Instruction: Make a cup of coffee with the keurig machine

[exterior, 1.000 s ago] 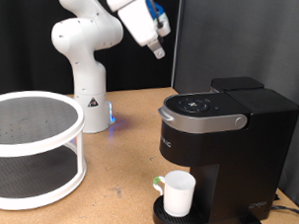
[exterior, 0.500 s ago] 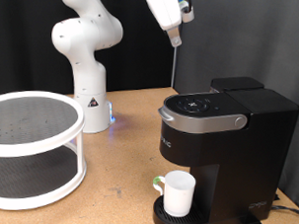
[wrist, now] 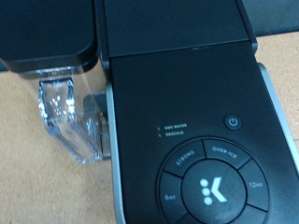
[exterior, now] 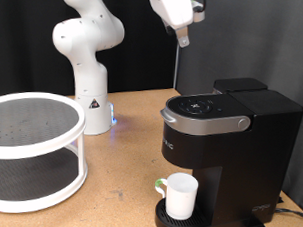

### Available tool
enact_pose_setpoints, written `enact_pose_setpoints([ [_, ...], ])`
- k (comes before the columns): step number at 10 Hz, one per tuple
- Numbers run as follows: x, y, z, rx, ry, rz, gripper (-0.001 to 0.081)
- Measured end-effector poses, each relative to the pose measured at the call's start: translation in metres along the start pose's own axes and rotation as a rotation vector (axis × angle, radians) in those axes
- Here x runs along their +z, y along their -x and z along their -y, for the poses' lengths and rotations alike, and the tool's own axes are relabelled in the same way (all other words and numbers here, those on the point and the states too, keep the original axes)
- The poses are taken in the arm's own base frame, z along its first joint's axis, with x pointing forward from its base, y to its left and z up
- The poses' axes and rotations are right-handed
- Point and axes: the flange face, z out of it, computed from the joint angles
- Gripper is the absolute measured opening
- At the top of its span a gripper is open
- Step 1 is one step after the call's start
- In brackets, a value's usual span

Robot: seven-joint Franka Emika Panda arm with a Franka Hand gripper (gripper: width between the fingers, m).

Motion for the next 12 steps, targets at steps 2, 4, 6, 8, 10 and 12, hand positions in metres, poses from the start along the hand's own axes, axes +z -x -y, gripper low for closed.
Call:
enact_pose_setpoints([
  [2, -0.003, -0.020, -0.002, -0.014, 0.022, 0.025, 0.0805],
  [4, -0.006, -0.040, -0.004, -0.030, 0.033, 0.051, 0.0805],
  [6, -0.007, -0.054, -0.005, -0.076, 0.030, 0.087, 0.0805],
  [8, -0.002, -0.062, -0.005, -0.101, 0.032, 0.109, 0.0805],
  [10, 0.006, -0.063, -0.003, -0.111, 0.040, 0.137, 0.0805],
  [12, 0.017, -0.065, -0.004, -0.112, 0.047, 0.164, 0.0805],
])
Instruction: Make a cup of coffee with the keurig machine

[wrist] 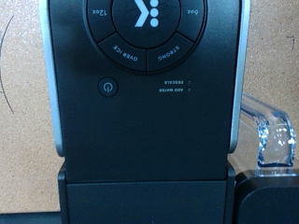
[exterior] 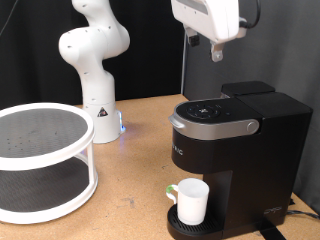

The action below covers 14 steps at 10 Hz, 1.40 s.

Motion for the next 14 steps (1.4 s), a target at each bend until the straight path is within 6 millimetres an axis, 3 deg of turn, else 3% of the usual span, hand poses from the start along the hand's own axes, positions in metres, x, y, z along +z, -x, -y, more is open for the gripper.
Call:
enact_pose_setpoints([
  [6, 0.040, -0.009, -0.007, 0.014, 0.030, 0.019, 0.0784],
  [8, 0.052, -0.009, -0.008, 0.018, 0.059, -0.004, 0.0465],
  [9, 0.056, -0.010, -0.010, 0.025, 0.092, -0.032, 0.0465],
  [10, 0.062, -0.010, -0.011, 0.034, 0.137, -0.067, 0.0297],
  [11, 0.067, -0.009, -0.010, 0.034, 0.165, -0.096, 0.0297],
  [12, 0.073, -0.005, -0.009, 0.032, 0.176, -0.108, 0.0123],
  [13, 0.079, 0.001, -0.007, 0.031, 0.173, -0.103, 0.0028],
  [14, 0.085, 0.006, -0.005, 0.030, 0.166, -0.092, 0.0028],
])
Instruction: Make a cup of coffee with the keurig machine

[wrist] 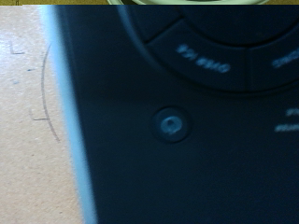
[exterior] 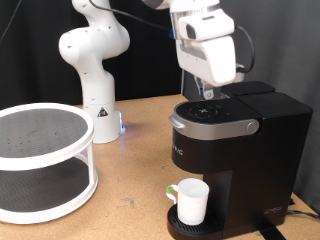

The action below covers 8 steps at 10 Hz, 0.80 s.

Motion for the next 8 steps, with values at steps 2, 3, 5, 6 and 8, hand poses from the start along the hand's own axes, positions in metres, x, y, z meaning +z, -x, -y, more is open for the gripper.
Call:
enact_pose_setpoints([
  [2, 0.009, 0.011, 0.005, -0.007, -0.008, 0.023, 0.0007],
  [3, 0.014, 0.013, 0.006, -0.006, -0.003, 0.022, 0.0002],
  [5, 0.019, 0.014, 0.006, 0.013, 0.018, 0.003, 0.0001],
  [6, 0.020, 0.013, 0.006, 0.026, 0.024, -0.002, 0.0001],
  [8, 0.024, 0.014, 0.005, 0.035, 0.022, 0.008, 0.0001],
])
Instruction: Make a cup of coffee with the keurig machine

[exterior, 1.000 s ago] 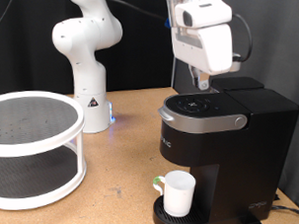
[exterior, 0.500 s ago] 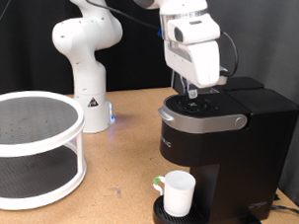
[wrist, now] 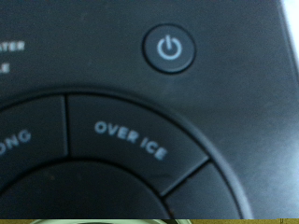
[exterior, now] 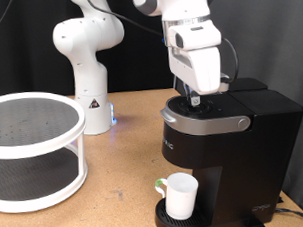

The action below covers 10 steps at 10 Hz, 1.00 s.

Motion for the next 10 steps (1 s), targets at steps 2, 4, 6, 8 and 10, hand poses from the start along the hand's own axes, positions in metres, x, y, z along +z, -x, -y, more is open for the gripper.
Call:
enact_pose_setpoints([
  [2, 0.005, 0.002, 0.000, 0.010, -0.014, 0.025, 0.0001],
  [4, 0.005, 0.001, -0.002, 0.020, -0.021, 0.033, 0.0001],
  [6, 0.005, 0.001, -0.005, 0.055, -0.063, 0.051, 0.0001],
  [8, 0.006, 0.001, -0.012, 0.107, -0.159, 0.099, 0.0001],
  [10, 0.007, -0.002, -0.022, 0.138, -0.227, 0.136, 0.0001],
])
